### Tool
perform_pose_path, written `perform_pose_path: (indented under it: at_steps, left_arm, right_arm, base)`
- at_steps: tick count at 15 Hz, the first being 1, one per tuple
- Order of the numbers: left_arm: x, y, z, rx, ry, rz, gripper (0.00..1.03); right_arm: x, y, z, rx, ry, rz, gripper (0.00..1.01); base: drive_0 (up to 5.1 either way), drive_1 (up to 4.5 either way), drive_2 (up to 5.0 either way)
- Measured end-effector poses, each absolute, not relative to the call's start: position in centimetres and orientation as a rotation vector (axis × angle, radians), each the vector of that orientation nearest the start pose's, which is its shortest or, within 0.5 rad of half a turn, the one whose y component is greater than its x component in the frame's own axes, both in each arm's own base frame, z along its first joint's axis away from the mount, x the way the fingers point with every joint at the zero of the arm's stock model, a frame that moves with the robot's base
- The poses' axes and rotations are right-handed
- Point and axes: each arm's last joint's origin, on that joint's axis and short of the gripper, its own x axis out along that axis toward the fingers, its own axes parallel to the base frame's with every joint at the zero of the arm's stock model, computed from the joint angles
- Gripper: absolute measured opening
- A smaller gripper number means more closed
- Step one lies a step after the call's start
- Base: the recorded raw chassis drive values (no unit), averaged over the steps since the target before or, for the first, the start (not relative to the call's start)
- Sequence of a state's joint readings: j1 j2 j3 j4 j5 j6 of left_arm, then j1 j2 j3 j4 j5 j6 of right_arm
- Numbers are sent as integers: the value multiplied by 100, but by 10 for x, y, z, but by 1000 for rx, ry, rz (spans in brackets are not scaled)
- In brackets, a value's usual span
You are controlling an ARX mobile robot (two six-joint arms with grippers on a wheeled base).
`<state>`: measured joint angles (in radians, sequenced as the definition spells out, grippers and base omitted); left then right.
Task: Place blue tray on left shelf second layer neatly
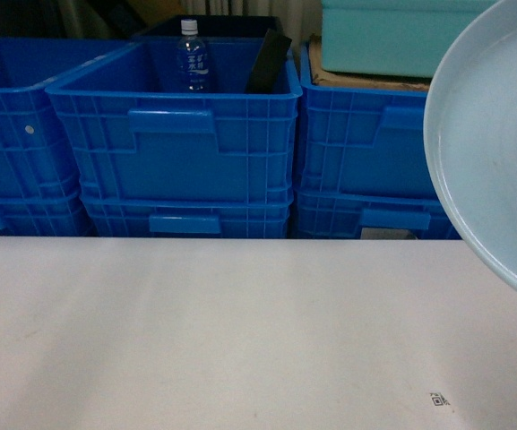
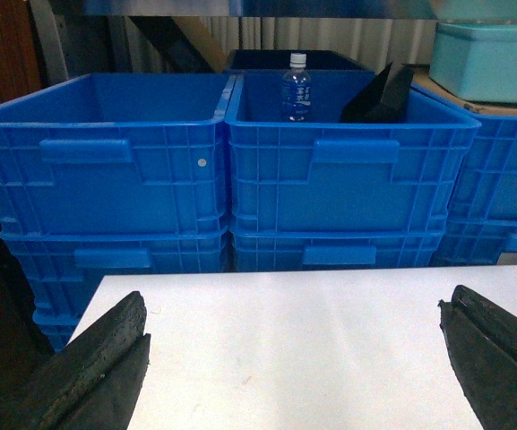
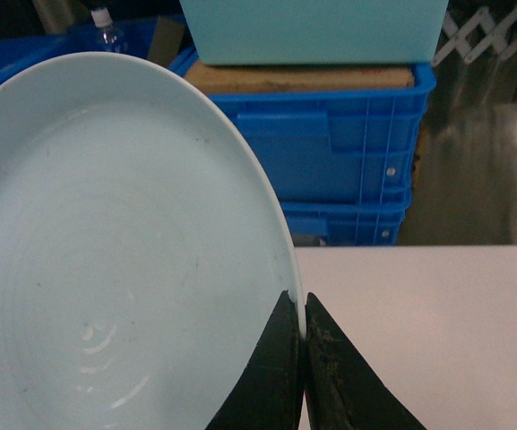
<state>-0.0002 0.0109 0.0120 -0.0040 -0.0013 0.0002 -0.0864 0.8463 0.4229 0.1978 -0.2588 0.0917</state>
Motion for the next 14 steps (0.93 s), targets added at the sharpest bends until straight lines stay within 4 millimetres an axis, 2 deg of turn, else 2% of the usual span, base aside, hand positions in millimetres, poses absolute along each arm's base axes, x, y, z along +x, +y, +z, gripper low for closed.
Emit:
perform_pose_path:
  at_steps: [2,3,6,8,14]
  left_arm:
    - [98,0,166,0,3,0,98]
    - [98,0,166,0,3,0,98]
    - [98,0,166,1,3,0,98]
    - [98,0,166,0,4,0,98]
    - [98,0,166,0,3,1,98]
  right_arm:
    - [172,-8,245,97,143,133,2]
    - [163,-12,243,93,113,113,2]
    - [151,-12,225,98,99,113,2]
    - [148,-10,228,54,45,91,2]
    - [149,-10,227,36,52,83,2]
  base:
    - [0,0,0]
    - [0,0,0]
    - [0,0,0]
    - [0,0,0]
    - [0,0,0]
